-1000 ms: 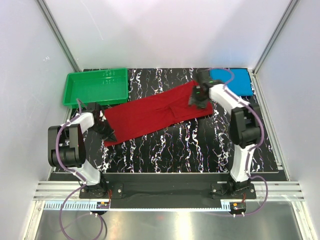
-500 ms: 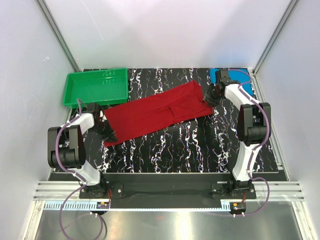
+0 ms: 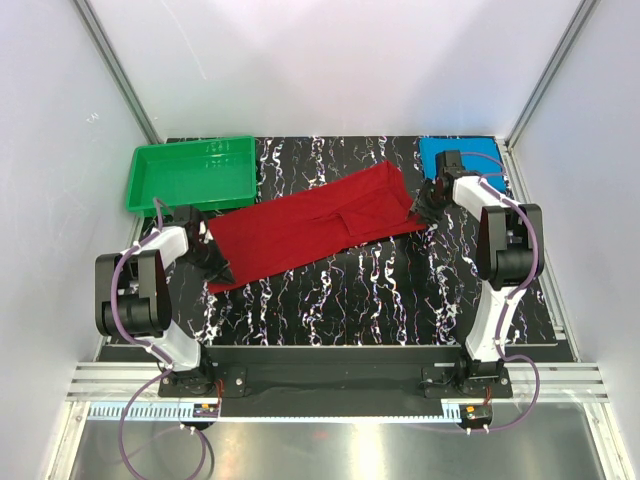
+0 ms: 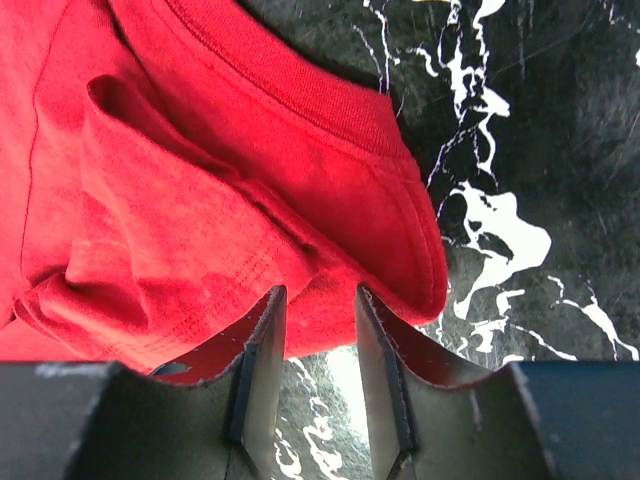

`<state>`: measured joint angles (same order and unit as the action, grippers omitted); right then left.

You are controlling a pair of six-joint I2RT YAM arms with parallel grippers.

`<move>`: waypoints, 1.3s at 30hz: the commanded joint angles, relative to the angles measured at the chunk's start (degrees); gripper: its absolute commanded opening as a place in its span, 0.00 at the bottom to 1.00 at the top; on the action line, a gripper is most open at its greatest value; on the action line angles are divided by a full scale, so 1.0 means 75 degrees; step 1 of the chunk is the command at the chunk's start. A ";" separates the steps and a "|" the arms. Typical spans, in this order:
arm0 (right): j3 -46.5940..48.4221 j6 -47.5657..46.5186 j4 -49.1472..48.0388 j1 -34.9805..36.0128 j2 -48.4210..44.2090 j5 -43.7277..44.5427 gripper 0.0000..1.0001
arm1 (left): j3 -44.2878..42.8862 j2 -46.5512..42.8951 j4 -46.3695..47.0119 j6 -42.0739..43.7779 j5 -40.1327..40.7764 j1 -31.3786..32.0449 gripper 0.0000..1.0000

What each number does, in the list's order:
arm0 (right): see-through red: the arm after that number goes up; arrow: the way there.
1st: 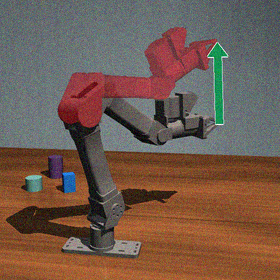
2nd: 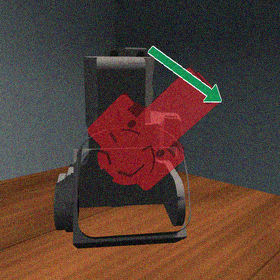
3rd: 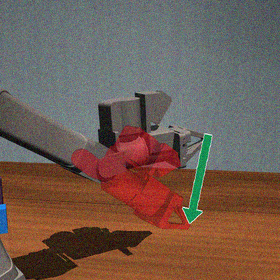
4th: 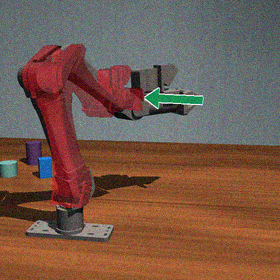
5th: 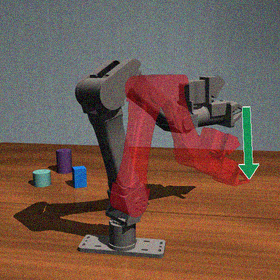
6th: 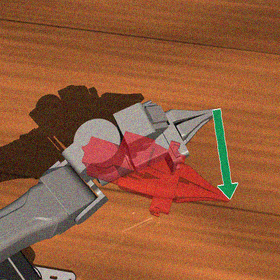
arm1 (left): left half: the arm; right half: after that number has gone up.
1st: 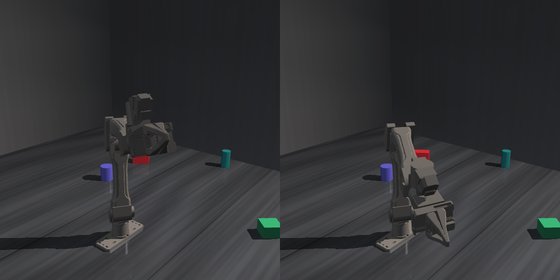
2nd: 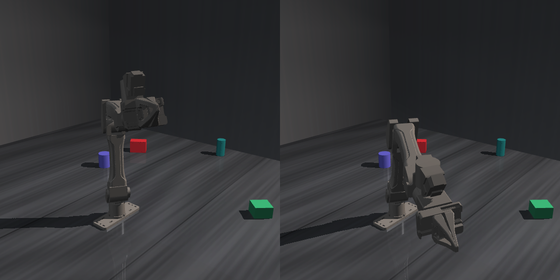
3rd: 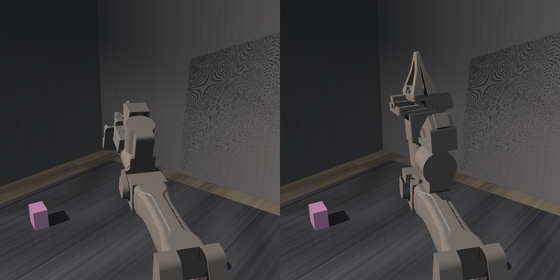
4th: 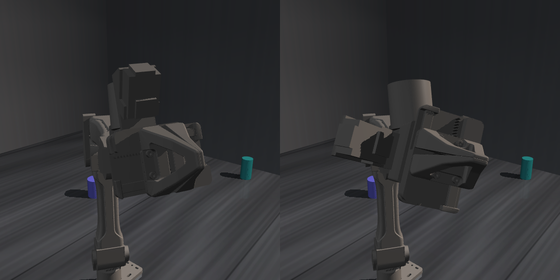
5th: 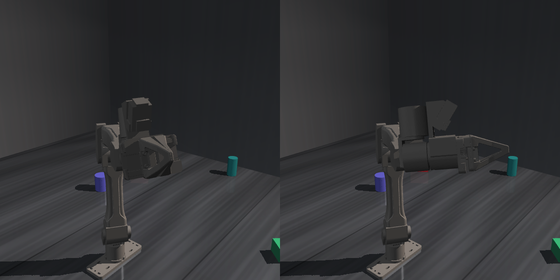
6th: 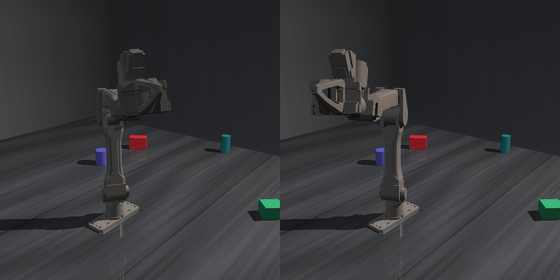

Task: Fold and stack the t-shirts
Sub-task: Fold the tshirt

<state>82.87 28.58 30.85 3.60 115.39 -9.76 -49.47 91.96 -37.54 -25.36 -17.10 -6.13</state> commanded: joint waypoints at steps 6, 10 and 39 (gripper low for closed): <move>-0.0034 -0.0072 -0.0528 -0.0268 0.0363 0.0106 0.41 | 0.0186 -0.0004 -0.0080 0.0031 0.0194 -0.0237 0.21; 0.0363 -0.0236 -0.0469 -0.0339 0.0879 0.0176 0.41 | 0.0373 0.0113 -0.0139 -0.0075 0.0241 -0.0576 0.21; 0.6502 -0.0553 0.1756 -0.0315 0.2931 0.0388 0.45 | 0.1978 -0.0870 0.0644 -0.2850 -0.0929 0.2504 0.29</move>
<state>125.12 25.52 40.91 1.43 141.75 -8.01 -38.81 86.56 -33.04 -40.23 -27.18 9.43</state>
